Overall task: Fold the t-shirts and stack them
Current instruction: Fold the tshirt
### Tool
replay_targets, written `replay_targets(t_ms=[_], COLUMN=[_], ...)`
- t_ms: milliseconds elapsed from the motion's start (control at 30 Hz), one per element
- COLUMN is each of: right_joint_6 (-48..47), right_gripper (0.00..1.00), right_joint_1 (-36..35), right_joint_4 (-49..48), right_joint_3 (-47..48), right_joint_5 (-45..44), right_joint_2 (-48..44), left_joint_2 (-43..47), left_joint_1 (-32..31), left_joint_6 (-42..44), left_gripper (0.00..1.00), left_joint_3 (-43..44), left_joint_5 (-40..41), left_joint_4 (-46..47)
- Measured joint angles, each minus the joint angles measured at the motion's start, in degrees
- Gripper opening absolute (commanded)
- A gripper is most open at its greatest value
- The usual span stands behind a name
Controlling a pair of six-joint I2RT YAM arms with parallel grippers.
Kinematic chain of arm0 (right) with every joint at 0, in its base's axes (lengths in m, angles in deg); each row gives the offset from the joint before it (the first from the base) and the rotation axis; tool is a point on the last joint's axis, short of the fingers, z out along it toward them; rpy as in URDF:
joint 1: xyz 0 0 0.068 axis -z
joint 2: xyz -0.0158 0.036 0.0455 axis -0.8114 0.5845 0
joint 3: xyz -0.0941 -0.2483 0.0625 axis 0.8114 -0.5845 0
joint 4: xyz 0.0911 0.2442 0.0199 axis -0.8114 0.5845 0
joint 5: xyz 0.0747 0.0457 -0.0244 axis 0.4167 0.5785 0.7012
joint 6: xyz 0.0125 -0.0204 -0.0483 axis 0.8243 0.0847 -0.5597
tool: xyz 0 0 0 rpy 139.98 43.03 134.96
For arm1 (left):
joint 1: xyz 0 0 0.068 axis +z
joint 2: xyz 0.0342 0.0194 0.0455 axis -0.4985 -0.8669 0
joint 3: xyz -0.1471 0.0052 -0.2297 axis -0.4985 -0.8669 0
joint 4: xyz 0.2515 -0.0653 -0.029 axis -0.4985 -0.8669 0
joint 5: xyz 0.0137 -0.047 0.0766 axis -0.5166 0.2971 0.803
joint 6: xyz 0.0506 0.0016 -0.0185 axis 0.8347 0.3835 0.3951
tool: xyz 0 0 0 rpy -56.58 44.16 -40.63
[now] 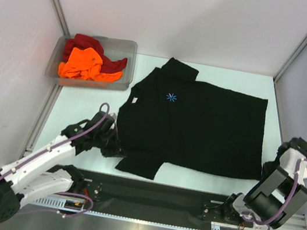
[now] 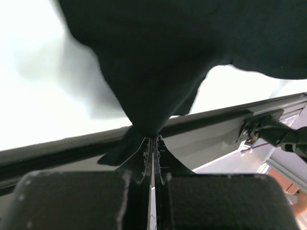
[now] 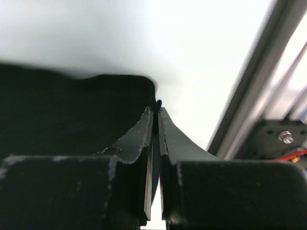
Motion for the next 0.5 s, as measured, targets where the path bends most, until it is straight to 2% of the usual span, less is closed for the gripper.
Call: replay_targets(t_ms=[233,500], right_joint_6=[-1.2,-5.0], right_gripper=[0.00,0.00], right_joint_1=[-7.7,-10.8], right_joint_4=[-0.5,-1.9], right_joint_3=[8.2,11.6], right_joint_5=[-2.1,-2.2], right_joint_2=[6.4,13.9], left_joint_2=[-15.1,-30.2], left_joint_1=[0.4,4.6], left_joint_6=[4.9,9.6], left_gripper=[0.00,0.00], left_joint_3=[15.8,30.2], left_joint_5=[2.1,3.1], left_joint_4=[0.8,1.3])
